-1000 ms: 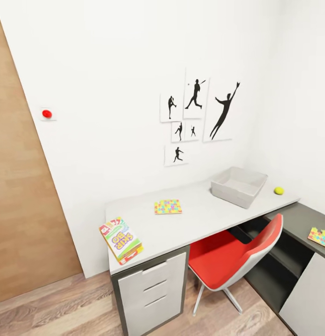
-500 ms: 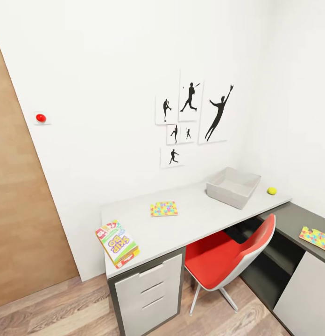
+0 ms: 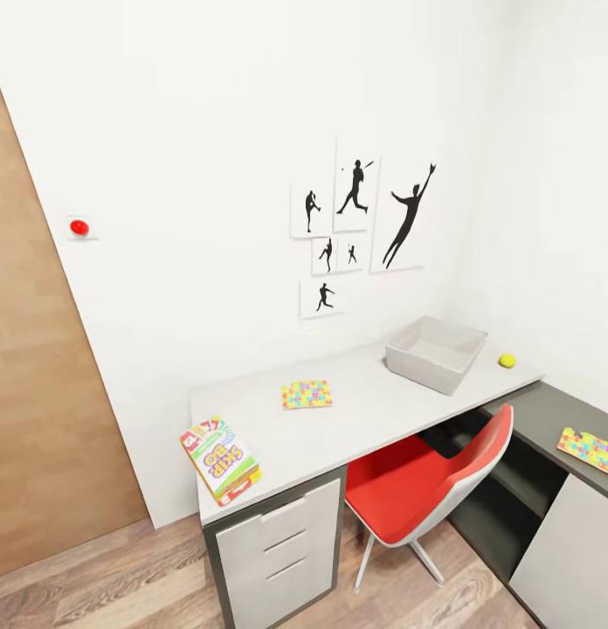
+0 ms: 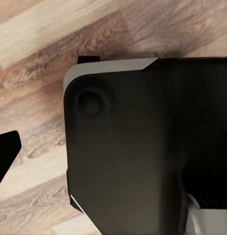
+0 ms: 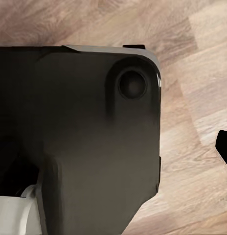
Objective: Put all the toys in the child's room - the three board games (two on the bed and one on the table), the two jigsaw puzzles on the table, and the tennis ball on the table - inside the toy box on the table in the child's room.
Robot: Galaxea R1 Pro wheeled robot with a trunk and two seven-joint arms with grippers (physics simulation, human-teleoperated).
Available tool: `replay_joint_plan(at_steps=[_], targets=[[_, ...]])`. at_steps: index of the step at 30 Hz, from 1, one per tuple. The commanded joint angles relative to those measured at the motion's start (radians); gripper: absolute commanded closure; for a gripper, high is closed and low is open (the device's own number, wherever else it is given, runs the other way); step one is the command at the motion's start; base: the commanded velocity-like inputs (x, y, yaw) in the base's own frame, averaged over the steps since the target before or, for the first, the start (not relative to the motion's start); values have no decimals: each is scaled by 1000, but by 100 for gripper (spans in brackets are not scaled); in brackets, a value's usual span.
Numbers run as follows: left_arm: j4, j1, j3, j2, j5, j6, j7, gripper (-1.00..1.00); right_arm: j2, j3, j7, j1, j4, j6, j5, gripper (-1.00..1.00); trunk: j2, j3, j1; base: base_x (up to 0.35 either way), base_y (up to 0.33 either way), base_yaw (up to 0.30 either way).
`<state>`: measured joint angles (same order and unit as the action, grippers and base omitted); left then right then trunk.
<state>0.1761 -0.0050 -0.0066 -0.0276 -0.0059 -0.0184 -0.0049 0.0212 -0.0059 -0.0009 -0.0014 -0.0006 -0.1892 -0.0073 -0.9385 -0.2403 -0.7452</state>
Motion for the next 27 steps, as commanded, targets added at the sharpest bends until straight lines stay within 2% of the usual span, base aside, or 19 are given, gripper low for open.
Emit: replay_joint_plan(at_steps=[1,6,14,24,27], targets=[[7,-1,0,0,-1,-13,0,-100,1,-1,0,0,0,-18,-1,-100,6,2,4,0,0,0],[60,-3,0,-2,0,-84,0,-100,8,0,2,0,0,-81,-3,-100,41,18,23,0,0,0],[126,-3,0,0,0,-143,0,-100,11,-1,2,0,0,-107,-4,-100,97,43,54,0,0,0],[177,-4,0,1,0,-173,-1,-100,25,3,6,0,-1,-106,2,-100,167,74,92,0,0,0],[182,-4,-1,2,0,-182,1,-100,22,1,8,0,0,-105,-1,-100,188,84,104,0,0,0]])
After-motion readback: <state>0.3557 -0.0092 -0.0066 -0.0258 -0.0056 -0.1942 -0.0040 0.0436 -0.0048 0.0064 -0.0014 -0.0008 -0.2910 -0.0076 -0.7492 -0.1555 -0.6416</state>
